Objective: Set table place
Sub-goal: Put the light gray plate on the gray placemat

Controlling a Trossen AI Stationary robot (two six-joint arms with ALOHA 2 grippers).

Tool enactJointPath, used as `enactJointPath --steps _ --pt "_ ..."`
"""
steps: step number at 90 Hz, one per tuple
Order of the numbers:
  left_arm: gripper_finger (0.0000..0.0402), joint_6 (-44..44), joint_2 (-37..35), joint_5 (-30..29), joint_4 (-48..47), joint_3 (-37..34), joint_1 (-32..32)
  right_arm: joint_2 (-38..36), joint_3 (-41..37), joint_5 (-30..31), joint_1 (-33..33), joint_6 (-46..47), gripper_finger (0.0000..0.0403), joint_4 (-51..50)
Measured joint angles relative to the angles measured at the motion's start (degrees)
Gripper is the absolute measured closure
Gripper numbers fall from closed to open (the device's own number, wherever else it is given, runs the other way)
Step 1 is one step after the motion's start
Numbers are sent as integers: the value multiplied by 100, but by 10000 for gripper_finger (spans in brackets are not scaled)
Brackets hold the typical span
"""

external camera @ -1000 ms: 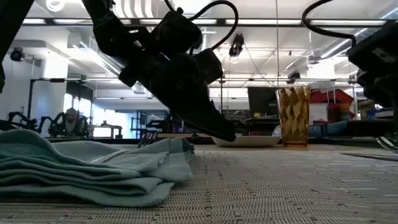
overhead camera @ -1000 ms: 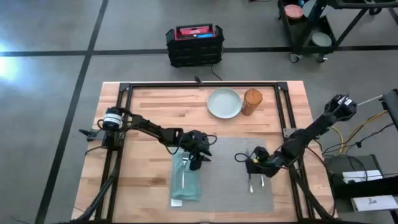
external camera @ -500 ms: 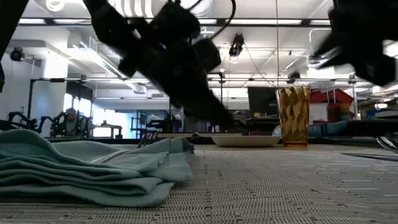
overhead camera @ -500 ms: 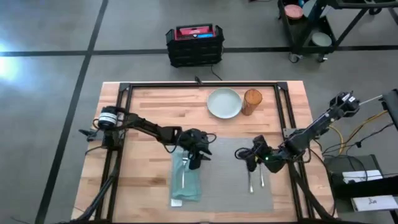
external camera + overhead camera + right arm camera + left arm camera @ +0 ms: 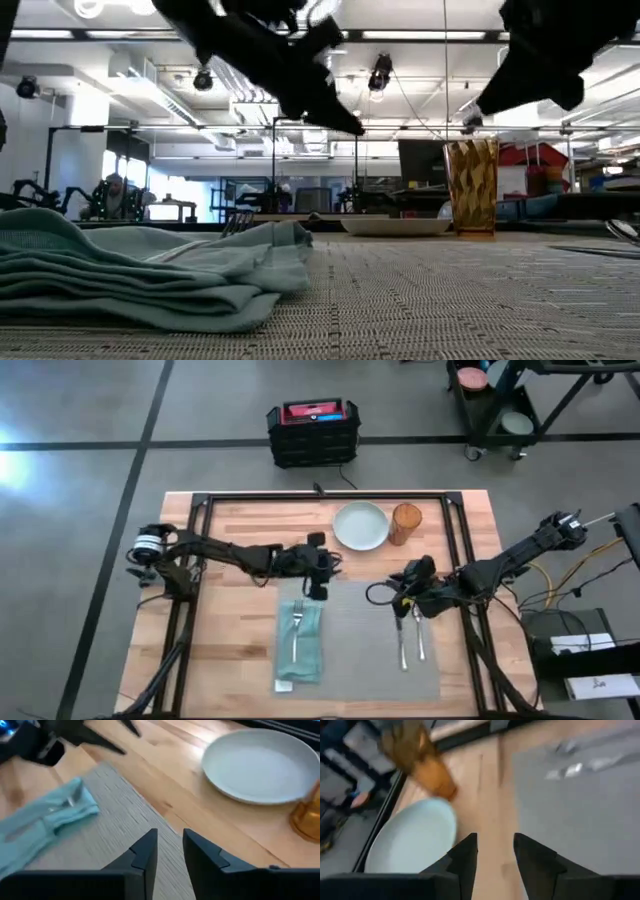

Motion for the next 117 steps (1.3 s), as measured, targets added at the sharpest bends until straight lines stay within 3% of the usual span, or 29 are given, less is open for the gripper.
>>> enactJointPath --steps 21,33,44,68,94,101,117 --pt "196 144 1469 531 -2275 2095 764 197 -192 125 4 102 269 -12" --pt "165 725 2296 529 -2794 3034 1060 378 -217 139 4 100 251 4" --pt "164 1155 2921 522 -2918 3731 1094 625 -243 133 4 40 242 -15" --pt "234 1197 3598 448 -3148 4493 1150 1120 -245 65 26 163 240 -13" --pt "384 1162 3624 324 -3264 4522 1221 1286 -247 84 31 135 257 -29" --pt "392 1080 3475 232 -3461 4521 1142 1178 -219 -19 42 40 264 -99" --pt "399 773 2799 -180 -4169 4505 599 576 100 -879 244 -94 284 -624"
